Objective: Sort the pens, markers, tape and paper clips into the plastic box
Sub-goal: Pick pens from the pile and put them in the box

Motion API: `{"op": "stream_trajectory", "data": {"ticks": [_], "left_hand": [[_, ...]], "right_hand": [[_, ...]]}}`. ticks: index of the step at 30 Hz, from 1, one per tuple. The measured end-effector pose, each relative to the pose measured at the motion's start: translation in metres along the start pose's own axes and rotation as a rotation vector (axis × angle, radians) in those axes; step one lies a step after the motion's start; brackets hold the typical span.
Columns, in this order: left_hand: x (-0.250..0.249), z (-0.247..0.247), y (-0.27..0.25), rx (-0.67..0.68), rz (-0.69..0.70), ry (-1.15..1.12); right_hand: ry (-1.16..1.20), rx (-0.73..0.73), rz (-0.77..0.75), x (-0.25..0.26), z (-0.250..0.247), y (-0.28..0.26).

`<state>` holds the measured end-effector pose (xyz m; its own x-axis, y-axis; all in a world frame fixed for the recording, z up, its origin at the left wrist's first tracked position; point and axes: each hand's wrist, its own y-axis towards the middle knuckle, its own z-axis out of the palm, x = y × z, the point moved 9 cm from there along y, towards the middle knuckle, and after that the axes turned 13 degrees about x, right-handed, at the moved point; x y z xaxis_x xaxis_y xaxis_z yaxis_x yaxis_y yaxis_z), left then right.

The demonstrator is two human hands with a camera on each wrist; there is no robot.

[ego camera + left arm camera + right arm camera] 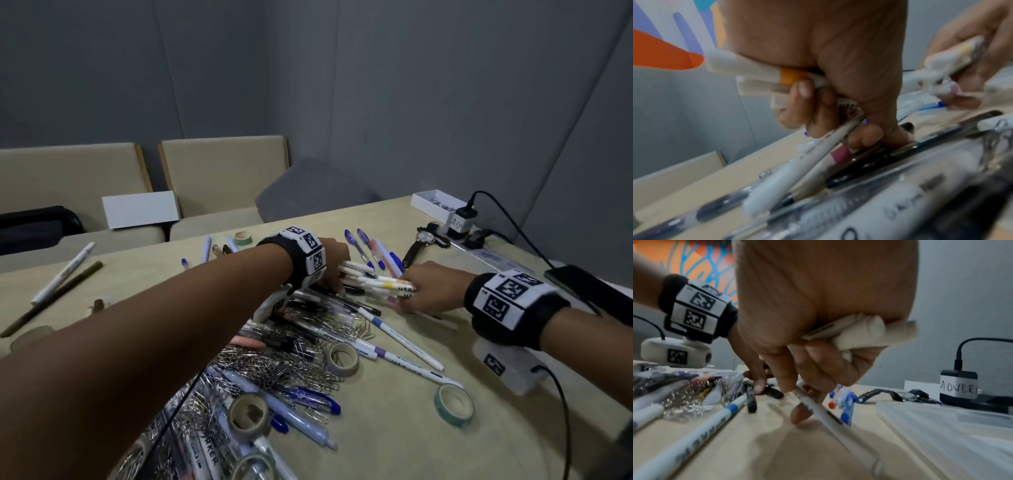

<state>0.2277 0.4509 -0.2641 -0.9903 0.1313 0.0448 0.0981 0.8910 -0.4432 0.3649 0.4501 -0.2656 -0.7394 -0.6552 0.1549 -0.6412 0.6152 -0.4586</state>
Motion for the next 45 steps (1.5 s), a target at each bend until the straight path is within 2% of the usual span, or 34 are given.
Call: {"op": "stream_trajectory", "data": {"ticks": [6,9,13,17,21,28,34,42,45], "left_hand": [[0.007,-0.016,-0.014,-0.056,-0.075,0.073],[0.022,-0.03,-0.034,-0.074,-0.129,0.069],[0.039,-0.027,-0.057,-0.024,-0.161,0.155],[0.041,0.0,-0.066,0.083,-0.069,0.155],[0.035,0.016,-0.068,0.046,0.011,0.184],[0.036,0.029,-0.068,-0.014,-0.05,0.049],[0.04,0.031,-0.07,-0.062,-0.076,-0.111],[0.039,0.03,-0.074,-0.01,-0.128,-0.04],[0.042,0.021,-0.084,-0.059,-0.153,0.031]], "right_hand": [[0.164,0.012,-0.085,0.014,-0.006,-0.011],[0.07,0.061,-0.047,0.024,0.009,-0.011],[-0.089,0.123,0.062,0.024,0.029,-0.009],[-0.097,0.131,0.066,0.03,0.021,-0.015],[-0.076,0.053,0.041,0.046,-0.002,-0.023],[-0.058,-0.032,-0.034,0.078,-0.028,-0.035],[-0.016,-0.117,-0.036,0.1,-0.054,-0.036],[0.043,-0.188,-0.037,0.122,-0.077,-0.047],[0.06,-0.208,-0.049,0.128,-0.084,-0.05]]}}
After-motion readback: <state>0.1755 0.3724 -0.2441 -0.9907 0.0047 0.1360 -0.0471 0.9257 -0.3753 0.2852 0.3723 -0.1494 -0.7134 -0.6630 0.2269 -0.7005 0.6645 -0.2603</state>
